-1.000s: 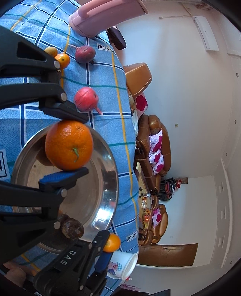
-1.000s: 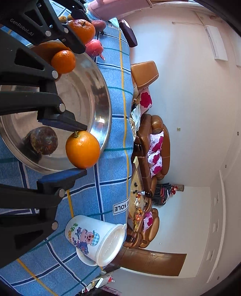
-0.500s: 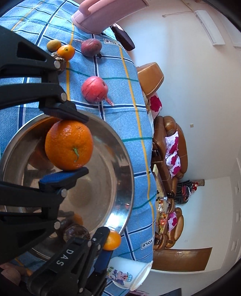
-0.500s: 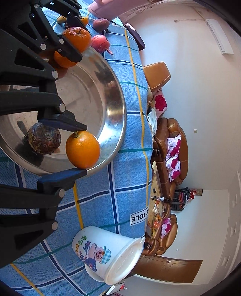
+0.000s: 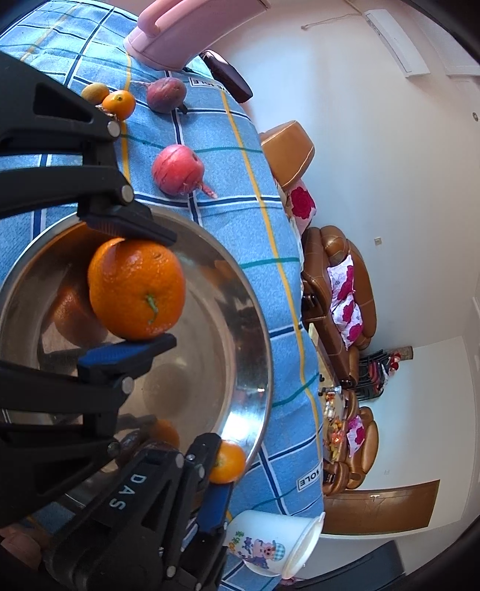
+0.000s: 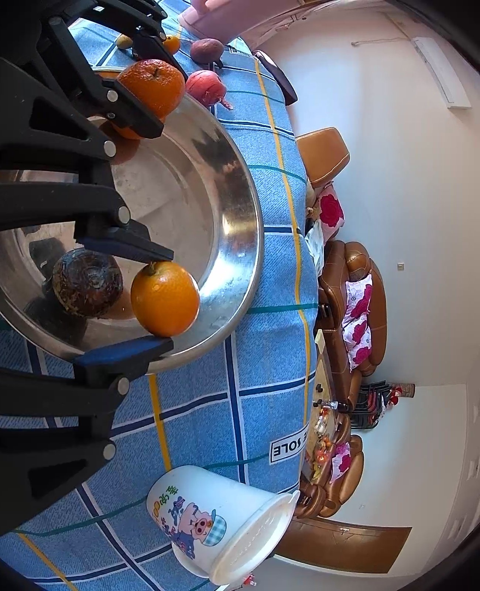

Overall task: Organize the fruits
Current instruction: 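Carry both oranges over the steel bowl and open both tools to drop them in, then withdraw both open tools from the bowl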

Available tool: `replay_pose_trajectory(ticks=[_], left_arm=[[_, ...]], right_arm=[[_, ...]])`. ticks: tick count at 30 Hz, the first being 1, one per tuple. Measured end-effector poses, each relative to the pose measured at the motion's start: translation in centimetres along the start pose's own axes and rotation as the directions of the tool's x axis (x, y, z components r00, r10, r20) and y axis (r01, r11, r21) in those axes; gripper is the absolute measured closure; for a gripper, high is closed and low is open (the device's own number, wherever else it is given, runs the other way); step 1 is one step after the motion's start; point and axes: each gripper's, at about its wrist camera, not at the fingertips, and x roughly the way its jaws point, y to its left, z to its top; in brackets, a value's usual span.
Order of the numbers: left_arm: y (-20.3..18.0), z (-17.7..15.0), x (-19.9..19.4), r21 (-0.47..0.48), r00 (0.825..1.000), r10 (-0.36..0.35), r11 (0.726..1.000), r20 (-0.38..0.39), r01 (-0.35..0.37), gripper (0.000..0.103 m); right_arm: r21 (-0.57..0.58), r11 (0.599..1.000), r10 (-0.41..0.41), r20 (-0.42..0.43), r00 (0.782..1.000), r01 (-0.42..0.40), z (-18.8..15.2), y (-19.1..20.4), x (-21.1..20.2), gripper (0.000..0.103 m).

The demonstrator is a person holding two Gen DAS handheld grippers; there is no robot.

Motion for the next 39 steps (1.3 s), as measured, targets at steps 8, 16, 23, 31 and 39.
replay_pose_trajectory(ticks=[8,16,23,31,39], left_arm=[[-0.3,0.1,0.1,0.009,1.0,-0.008,1.0,0.0,0.008,0.052],[-0.2,0.1,0.0,0.002,1.0,-0.008,1.0,0.007,0.008,0.037],[0.6,0.0,-1.4,-0.029,0.997,0.003,1.0,0.082,-0.001,0.002],[1.5,-0.3,-3.5,-0.06,0.981,0.019,0.998,0.191,-0.007,0.0],[3.0,-0.8,-4.2,-0.095,0.977,0.051,0.995,0.206,-0.032,0.0]], right_arm=[[0.026,1.0,0.011,0.033,0.999,-0.012,-0.1,-0.4,-0.8,0.06],[0.064,0.998,0.005,0.095,0.995,-0.012,-0.2,-1.1,-2.1,0.044],[0.1,0.995,0.004,0.167,0.986,-0.021,-0.1,-1.8,-3.3,0.039],[0.121,0.992,-0.014,0.335,0.942,-0.028,-0.2,-1.9,-6.0,0.031],[0.086,0.995,-0.078,0.47,0.879,0.042,-0.4,-1.0,-7.6,0.018]])
